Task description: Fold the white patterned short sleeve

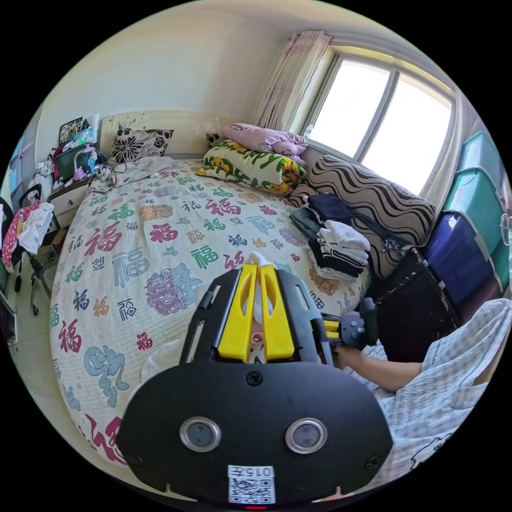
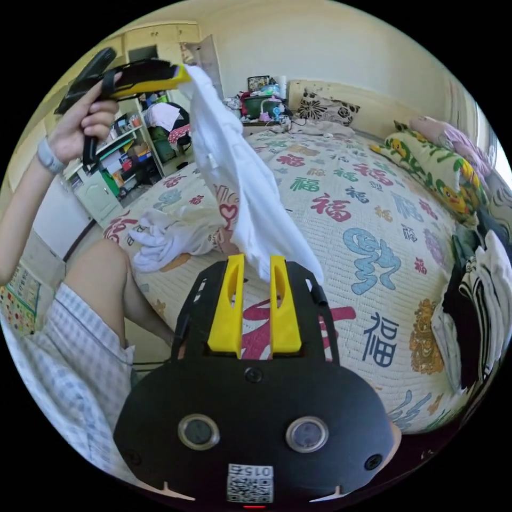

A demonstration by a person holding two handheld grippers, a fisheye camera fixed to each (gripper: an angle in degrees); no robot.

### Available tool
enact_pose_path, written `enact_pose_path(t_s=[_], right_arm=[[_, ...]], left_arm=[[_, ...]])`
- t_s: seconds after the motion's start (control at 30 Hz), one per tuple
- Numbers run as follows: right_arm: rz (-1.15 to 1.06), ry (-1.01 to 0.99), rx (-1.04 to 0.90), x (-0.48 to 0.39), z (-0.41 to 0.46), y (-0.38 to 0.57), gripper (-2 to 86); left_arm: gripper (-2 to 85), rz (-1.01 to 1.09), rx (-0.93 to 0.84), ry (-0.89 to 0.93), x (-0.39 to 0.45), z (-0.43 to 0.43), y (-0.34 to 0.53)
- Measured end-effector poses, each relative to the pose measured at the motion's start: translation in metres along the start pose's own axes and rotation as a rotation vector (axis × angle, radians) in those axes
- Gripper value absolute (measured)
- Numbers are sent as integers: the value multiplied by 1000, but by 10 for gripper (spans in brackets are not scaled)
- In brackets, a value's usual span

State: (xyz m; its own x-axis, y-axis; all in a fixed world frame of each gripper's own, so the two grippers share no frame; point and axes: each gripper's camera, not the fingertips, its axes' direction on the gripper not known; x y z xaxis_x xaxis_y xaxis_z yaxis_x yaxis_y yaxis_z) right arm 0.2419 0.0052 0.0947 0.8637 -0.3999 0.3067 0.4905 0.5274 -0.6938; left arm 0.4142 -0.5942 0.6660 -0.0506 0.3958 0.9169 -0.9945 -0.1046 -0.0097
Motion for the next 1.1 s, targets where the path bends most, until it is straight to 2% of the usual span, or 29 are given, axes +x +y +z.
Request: enact_pose_path(t_s=[0.13,0.17,0.27,0.37,0.5,0.6,0.87,1.0,1.1], right_arm=[[-73,-2,-63,-36,3,-14,73],[-74,14,-94,-42,6,-17,42],[5,111,-123,-49,-5,-21,8],[103,60,-62,-46,-44,-18,-1],[216,134,114,-42,-123,-23,-4],[220,127,245,-49,-194,-43,-5],[-96,248,561,-156,-405,-111,-10],[-235,301,618,-209,-481,-124,-10],[-317,441,654,-253,-529,-123,-10]], left_arm=[[-3,-13,-6,25,2,-8,-19],[-3,-15,-8,29,4,-11,-24],[-4,-10,-19,10,10,-24,-33],[-5,-8,-9,-36,16,-47,-38],[-6,-21,72,-85,32,-91,-40],[-7,-11,208,-116,60,-147,-45],[-8,188,622,-212,169,-395,-66],[-7,268,725,-217,210,-493,-65],[-5,362,782,-276,256,-556,-55]])
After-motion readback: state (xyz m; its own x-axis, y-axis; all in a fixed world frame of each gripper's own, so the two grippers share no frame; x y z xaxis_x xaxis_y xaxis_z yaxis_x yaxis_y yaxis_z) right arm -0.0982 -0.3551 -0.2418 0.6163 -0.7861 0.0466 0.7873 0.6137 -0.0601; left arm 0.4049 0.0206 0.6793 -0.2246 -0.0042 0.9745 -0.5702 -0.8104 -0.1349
